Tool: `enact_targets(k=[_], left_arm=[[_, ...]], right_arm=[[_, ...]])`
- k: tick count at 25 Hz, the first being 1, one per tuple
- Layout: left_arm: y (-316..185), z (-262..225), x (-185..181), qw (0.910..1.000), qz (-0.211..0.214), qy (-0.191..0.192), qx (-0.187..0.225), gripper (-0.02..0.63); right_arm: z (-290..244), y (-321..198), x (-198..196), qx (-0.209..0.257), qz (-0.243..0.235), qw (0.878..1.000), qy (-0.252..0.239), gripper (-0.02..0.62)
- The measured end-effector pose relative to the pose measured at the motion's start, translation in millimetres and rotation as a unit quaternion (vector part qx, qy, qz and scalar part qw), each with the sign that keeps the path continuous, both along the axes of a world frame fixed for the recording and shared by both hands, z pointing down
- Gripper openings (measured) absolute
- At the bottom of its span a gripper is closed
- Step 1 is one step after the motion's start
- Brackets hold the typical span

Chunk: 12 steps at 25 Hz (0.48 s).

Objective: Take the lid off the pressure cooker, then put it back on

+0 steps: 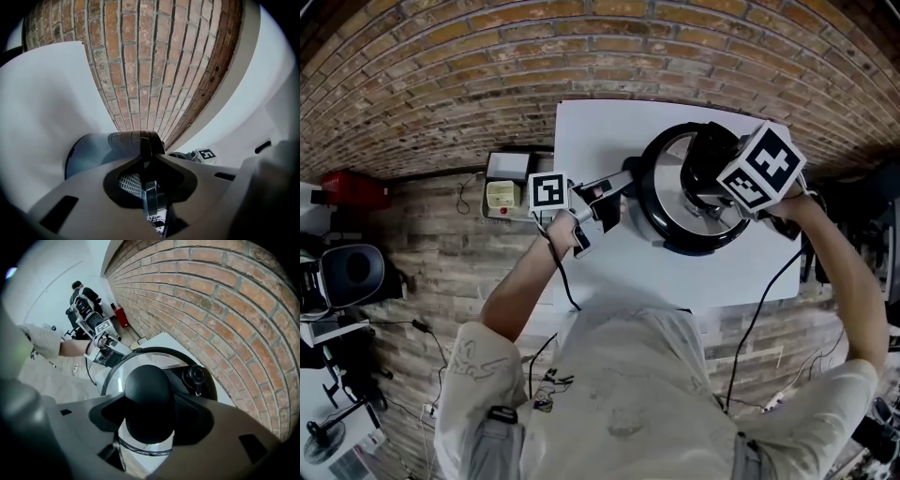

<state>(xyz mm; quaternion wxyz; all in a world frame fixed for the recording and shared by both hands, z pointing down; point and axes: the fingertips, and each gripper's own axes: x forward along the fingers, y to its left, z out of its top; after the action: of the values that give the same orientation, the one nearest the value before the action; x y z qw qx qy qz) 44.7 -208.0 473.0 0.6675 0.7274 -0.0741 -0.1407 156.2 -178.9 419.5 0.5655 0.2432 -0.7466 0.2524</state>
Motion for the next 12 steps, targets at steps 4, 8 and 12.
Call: enact_targets(k=[4, 8, 12], left_arm=[[1.8, 0.0, -1.6, 0.9999, -0.009, -0.006, -0.010, 0.066], [16.4, 0.7, -4.1, 0.9993, -0.027, -0.012, -0.022, 0.064], [33.8, 4.1, -8.4, 0.9981, -0.049, -0.018, -0.033, 0.063]], right_arm=[[0.8, -2.5, 1.4, -0.003, 0.032, 0.999, 0.010, 0.300], [0.8, 3.7, 1.1, -0.005, 0.063, 0.998, 0.010, 0.301], [1.3, 14.3, -0.8, -0.013, 0.053, 0.998, 0.022, 0.305]])
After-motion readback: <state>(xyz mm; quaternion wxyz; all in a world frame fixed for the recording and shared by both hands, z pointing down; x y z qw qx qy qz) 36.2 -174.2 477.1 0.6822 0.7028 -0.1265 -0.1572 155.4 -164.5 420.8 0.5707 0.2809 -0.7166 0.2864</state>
